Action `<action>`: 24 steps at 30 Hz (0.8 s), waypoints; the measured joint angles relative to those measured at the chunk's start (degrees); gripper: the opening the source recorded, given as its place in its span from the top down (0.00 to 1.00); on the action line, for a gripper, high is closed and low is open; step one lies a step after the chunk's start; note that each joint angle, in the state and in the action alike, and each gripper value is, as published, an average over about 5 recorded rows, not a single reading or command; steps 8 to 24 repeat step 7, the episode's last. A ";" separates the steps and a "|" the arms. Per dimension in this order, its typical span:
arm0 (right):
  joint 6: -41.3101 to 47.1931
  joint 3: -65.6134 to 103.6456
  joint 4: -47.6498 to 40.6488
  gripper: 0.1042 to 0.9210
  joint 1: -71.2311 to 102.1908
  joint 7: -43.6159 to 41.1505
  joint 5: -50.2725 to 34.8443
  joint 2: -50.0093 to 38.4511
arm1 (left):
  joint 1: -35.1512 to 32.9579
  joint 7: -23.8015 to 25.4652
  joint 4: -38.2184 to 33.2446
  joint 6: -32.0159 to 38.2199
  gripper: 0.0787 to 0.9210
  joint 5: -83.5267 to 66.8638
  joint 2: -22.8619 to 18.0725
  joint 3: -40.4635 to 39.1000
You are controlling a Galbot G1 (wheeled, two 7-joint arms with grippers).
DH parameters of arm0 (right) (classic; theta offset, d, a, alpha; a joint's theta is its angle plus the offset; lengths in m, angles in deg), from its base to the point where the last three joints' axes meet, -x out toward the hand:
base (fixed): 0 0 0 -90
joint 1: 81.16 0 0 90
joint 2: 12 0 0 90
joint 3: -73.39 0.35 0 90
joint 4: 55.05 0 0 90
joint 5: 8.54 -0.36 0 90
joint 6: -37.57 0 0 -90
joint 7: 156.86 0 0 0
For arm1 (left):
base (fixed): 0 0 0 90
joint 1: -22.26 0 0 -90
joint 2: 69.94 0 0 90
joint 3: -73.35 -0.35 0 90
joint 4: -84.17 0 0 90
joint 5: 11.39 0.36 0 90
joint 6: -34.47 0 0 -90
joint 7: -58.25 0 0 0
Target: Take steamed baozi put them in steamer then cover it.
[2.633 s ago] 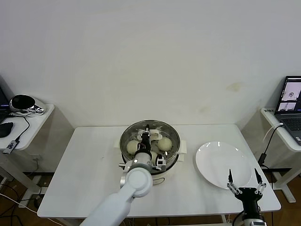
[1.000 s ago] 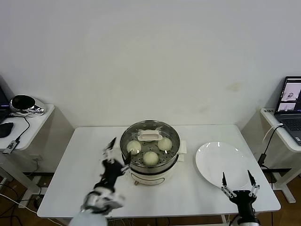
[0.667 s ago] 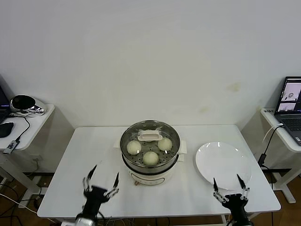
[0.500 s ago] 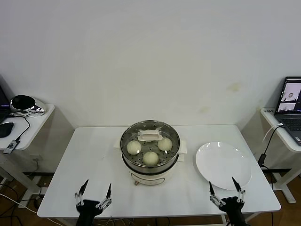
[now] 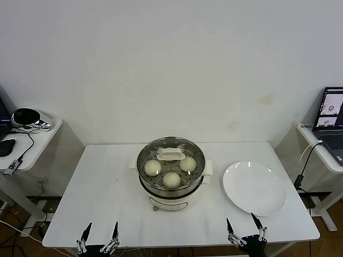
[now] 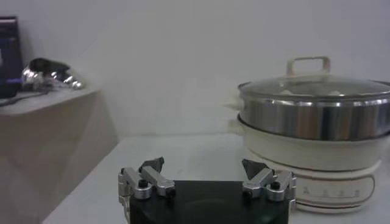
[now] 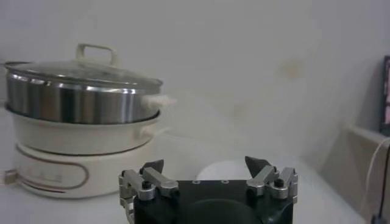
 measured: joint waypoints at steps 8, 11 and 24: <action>0.34 -1.22 -0.12 0.12 0.87 0.77 -1.41 -0.32 | -0.76 -0.68 -0.46 -0.71 0.12 -2.29 -0.38 -0.18; 0.34 -1.22 -0.12 0.12 0.87 0.77 -1.41 -0.32 | -0.76 -0.68 -0.46 -0.71 0.12 -2.29 -0.38 -0.18; 0.34 -1.22 -0.12 0.12 0.87 0.77 -1.41 -0.32 | -0.76 -0.68 -0.46 -0.71 0.12 -2.29 -0.38 -0.18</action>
